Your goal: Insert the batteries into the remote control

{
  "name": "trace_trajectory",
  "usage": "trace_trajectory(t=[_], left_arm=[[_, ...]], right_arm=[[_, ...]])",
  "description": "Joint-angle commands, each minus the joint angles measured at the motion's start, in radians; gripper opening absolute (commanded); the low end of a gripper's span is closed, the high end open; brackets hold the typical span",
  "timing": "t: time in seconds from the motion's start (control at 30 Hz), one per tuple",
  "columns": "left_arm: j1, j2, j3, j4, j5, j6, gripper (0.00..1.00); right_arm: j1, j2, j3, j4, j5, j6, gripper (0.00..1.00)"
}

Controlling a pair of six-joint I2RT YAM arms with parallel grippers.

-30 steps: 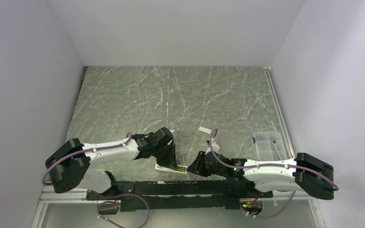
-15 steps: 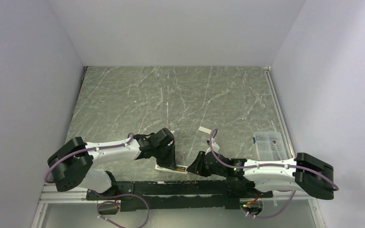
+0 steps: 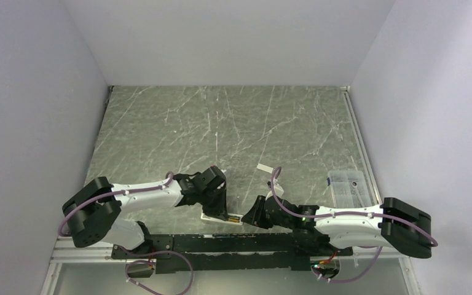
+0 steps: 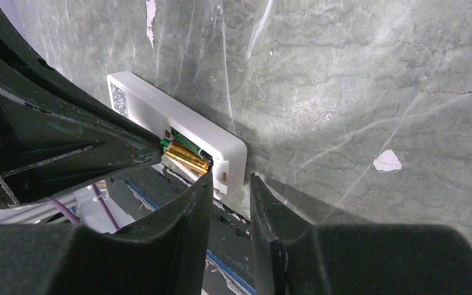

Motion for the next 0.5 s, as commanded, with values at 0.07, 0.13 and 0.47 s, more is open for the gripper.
trace_trajectory(t=[0.07,0.13,0.47], left_arm=[[-0.019,0.032,0.046,0.003,-0.002,0.029,0.12],[-0.024,0.041,0.053,0.003,-0.002,0.031,0.10],[-0.052,0.090,0.099,-0.038,-0.028,0.046,0.00]], right_arm=[[-0.004,0.009,-0.002,0.050,-0.004,0.012,0.31],[-0.004,0.012,-0.004,0.054,-0.006,0.012,0.31],[-0.004,0.029,0.005,0.045,-0.006,0.003,0.30]])
